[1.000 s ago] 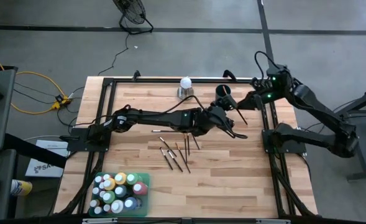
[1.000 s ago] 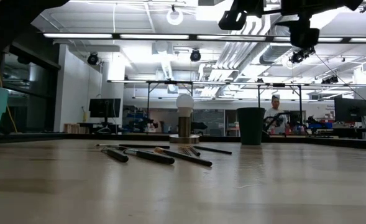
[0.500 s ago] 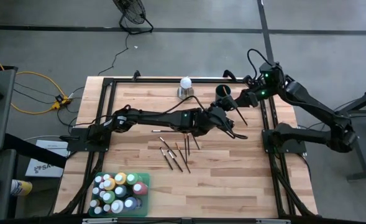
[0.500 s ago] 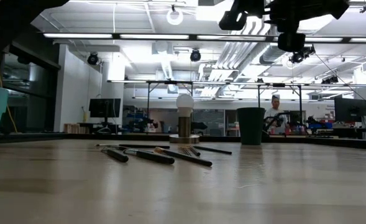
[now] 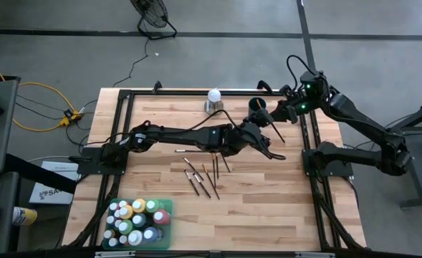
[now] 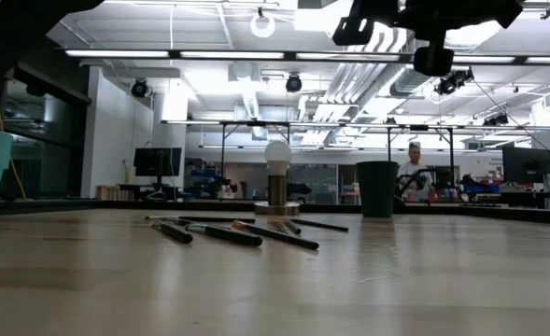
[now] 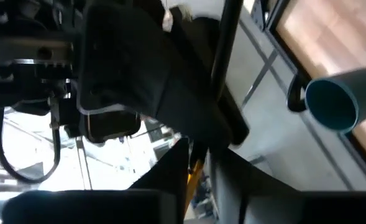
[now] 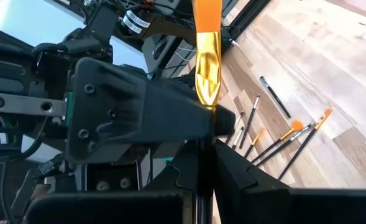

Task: Pick & Place Paint Supplies
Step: Put the gold paint brush into the black cup

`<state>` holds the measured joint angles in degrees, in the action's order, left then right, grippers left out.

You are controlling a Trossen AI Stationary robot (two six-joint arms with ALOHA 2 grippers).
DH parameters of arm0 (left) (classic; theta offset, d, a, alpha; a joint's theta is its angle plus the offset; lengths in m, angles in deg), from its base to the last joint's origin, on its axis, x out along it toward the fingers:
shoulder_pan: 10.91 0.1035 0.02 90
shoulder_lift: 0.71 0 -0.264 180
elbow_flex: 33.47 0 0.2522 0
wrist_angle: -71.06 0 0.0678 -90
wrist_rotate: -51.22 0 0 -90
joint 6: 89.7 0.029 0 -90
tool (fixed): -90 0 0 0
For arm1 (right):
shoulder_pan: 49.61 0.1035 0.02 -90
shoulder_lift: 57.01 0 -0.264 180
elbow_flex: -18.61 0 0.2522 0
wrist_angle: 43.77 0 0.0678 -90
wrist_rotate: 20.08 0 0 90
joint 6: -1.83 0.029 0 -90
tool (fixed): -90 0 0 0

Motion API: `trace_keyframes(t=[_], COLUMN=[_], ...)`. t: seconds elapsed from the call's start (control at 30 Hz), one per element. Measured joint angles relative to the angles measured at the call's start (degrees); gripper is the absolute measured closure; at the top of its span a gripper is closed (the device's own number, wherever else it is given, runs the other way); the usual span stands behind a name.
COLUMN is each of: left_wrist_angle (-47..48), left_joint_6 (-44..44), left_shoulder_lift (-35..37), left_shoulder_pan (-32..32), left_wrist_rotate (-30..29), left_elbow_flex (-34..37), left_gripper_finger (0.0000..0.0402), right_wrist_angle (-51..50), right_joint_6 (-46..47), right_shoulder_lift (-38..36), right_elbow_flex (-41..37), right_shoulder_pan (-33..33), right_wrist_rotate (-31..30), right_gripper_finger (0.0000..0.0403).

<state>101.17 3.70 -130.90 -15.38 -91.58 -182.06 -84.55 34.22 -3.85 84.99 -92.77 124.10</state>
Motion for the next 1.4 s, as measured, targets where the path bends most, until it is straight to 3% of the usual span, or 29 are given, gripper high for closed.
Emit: trace_keyframes(t=[0.17, 0.3, 0.47, 0.63, 0.77, 0.9, 1.2, 1.4], left_wrist_angle=[-0.2, -0.2, 5.6, 22.9, 38.6, 47.3, 49.4, 46.4], left_joint_6=[-4.9, -11.0, -24.0, -46.6, -71.3, -85.1, -85.2, -82.1], left_shoulder_lift=[0.0, 0.0, 1.1, 4.8, 7.2, 8.4, 8.4, 8.4], left_shoulder_pan=[0.0, 0.4, 1.5, 3.5, 6.3, 9.9, 14.5, 18.5], left_wrist_rotate=[1.4, -1.1, -5.2, -4.0, 7.7, 19.8, 33.6, 51.2], left_elbow_flex=[0.0, 0.0, 0.0, 0.0, 0.0, 0.0, 0.0, 0.0], left_gripper_finger=[0.0292, 0.0249, 0.0224, 0.0224, 0.0225, 0.0225, 0.0225, 0.0225], right_wrist_angle=[-0.3, -0.9, -2.8, -2.6, 0.3, 8.7, 30.5, 40.7], right_joint_6=[-0.1, -0.6, -2.4, -4.1, -6.1, -7.1, -6.9, -7.1], right_shoulder_lift=[0.0, 0.0, 0.0, 0.0, 0.6, 2.1, 7.8, 12.8], right_elbow_flex=[0.0, 0.0, 0.0, 0.0, -0.1, -1.5, -9.8, -13.7], right_shoulder_pan=[0.0, 0.0, 0.0, 0.0, 0.4, 2.3, 6.1, 6.8], right_wrist_rotate=[0.0, -3.2, -13.2, -26.7, -41.2, -51.7, -68.9, -76.7], right_gripper_finger=[0.0383, 0.0383, 0.0383, 0.0383, 0.0383, 0.0383, 0.0383, 0.0383])
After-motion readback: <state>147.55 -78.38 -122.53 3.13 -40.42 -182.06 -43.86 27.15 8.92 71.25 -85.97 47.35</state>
